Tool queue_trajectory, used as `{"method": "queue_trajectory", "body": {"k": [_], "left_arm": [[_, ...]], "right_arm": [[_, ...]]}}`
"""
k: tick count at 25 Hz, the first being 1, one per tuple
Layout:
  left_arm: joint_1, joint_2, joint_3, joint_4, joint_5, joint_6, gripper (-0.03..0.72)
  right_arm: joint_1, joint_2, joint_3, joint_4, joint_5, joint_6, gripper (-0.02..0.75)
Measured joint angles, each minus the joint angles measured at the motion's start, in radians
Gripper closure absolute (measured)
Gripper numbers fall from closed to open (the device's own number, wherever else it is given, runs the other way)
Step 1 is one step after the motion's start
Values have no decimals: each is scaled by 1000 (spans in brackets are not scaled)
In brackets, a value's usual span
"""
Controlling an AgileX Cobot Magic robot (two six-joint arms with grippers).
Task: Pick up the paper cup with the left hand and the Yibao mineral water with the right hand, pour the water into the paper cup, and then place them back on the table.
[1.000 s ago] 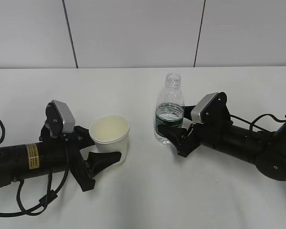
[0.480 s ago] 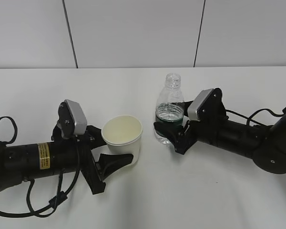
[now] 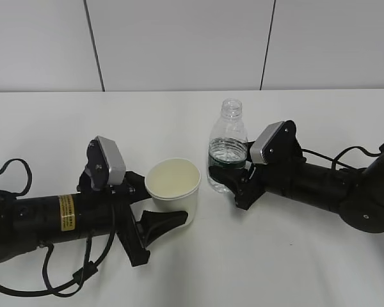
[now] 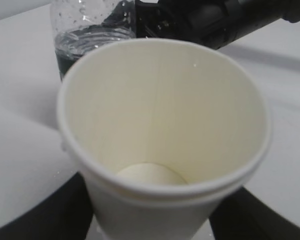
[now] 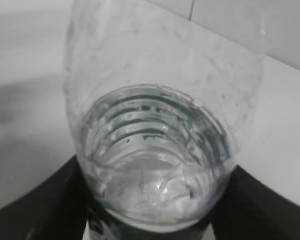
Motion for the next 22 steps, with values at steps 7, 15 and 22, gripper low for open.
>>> {"method": "queue_trajectory", "body": {"k": [7,15,22], "left_arm": [[-5,0,0,-10,0,0,225],[-5,0,0,21,0,0,225],[-5,0,0,33,0,0,225]], "right_arm": [[0,2,0,0,-13,-11,330],[0,2,-9,-2,-26,-156,335],[0,-33,-11,-21,-26,-319,336]]}}
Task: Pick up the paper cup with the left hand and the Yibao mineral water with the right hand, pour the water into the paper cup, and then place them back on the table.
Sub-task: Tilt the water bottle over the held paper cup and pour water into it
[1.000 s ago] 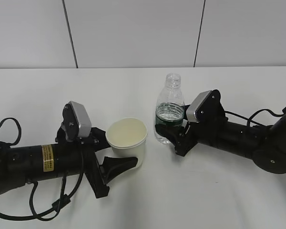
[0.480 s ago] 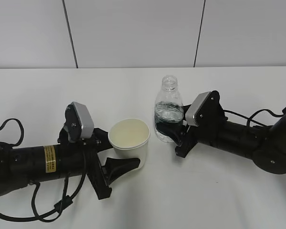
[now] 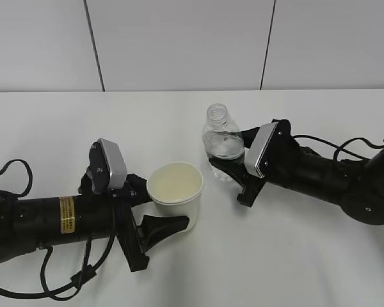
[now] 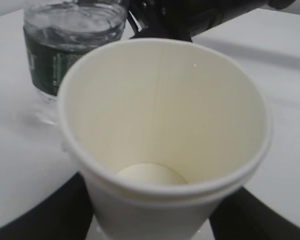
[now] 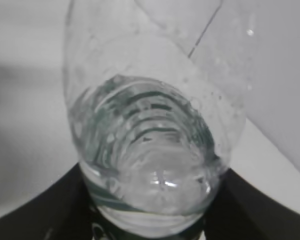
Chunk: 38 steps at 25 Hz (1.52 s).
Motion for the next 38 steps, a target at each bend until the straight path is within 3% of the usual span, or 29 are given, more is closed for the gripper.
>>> {"method": "queue_trajectory", "body": {"k": [11,38], "left_arm": [[0,0,0,5,0,0,225],[0,0,0,60,0,0,225]], "right_arm": [[2,-24,-67,-113,-3,-186,337],[15,-24,-167,-157,-5,-583,339]]}}
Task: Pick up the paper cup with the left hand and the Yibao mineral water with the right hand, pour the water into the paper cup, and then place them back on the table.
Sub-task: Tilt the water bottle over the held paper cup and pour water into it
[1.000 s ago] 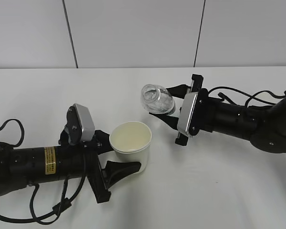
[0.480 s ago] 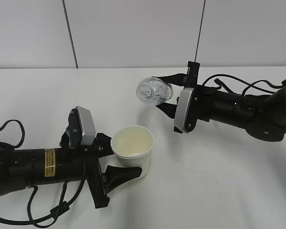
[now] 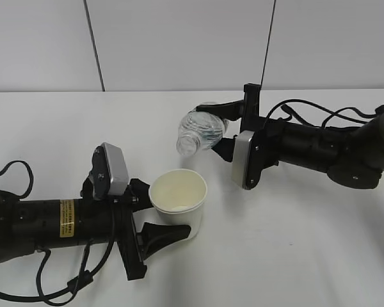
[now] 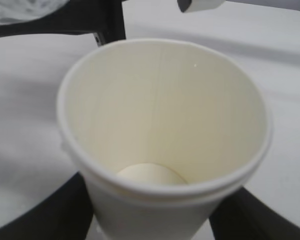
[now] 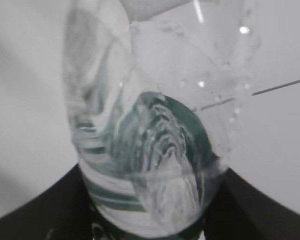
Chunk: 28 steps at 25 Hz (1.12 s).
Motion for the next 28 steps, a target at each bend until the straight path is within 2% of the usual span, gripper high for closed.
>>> {"method": "queue_trajectory", "body": {"k": [28], "left_arm": [[0,0,0,29,0,0,225]], "right_arm": [[3,0,0,0,0,-348,342]]}}
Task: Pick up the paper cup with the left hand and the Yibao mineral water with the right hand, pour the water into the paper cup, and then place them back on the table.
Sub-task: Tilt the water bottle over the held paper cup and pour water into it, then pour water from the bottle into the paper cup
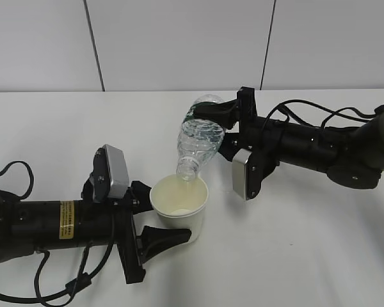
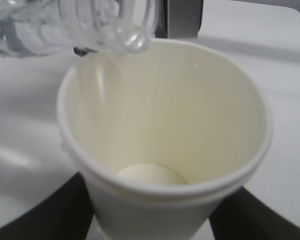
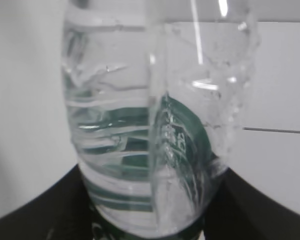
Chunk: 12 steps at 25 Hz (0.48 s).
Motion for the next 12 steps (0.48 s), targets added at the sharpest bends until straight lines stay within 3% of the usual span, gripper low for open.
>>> {"method": "queue_trajectory", "body": {"k": [12], "left_arm": [[0,0,0,-1,5,0,226]], "right_arm": [[0,0,-20,-4,-2,-60,342]]}}
